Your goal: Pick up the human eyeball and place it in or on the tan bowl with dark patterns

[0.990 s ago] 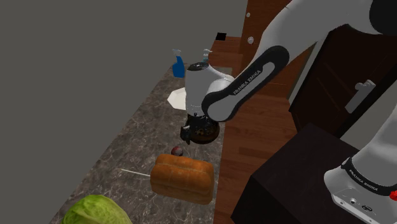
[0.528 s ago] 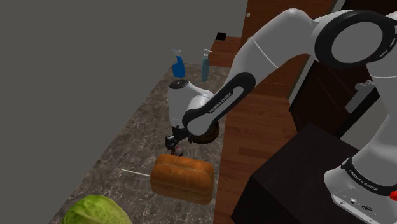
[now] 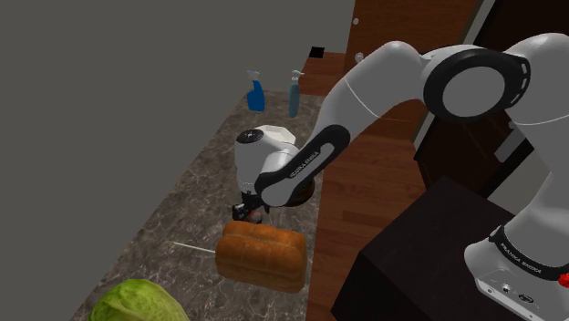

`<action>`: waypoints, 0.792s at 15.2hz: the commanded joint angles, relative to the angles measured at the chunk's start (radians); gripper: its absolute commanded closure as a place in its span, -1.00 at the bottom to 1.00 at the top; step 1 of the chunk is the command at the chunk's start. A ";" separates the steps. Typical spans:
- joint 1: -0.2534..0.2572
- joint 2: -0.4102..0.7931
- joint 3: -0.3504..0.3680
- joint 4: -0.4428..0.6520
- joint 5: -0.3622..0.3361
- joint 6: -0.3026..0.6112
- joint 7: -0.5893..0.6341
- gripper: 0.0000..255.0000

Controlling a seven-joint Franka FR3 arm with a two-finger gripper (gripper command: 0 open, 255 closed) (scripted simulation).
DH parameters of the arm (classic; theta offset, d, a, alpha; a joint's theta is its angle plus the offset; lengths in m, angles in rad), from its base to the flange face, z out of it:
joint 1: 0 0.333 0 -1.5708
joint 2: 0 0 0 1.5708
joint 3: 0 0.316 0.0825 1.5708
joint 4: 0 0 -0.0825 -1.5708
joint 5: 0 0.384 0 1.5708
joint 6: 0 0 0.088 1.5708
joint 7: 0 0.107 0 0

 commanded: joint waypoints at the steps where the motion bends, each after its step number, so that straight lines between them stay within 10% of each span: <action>1: 0.007 0.033 -0.006 0.023 -0.004 0.011 0.001 -1.00; 9: 0.007 0.033 -0.006 0.023 -0.003 0.011 0.001 -1.00; 10: 0.007 0.032 -0.006 0.022 -0.003 0.011 0.001 1.00; 12: 0.007 0.030 -0.006 0.020 -0.003 0.010 0.001 1.00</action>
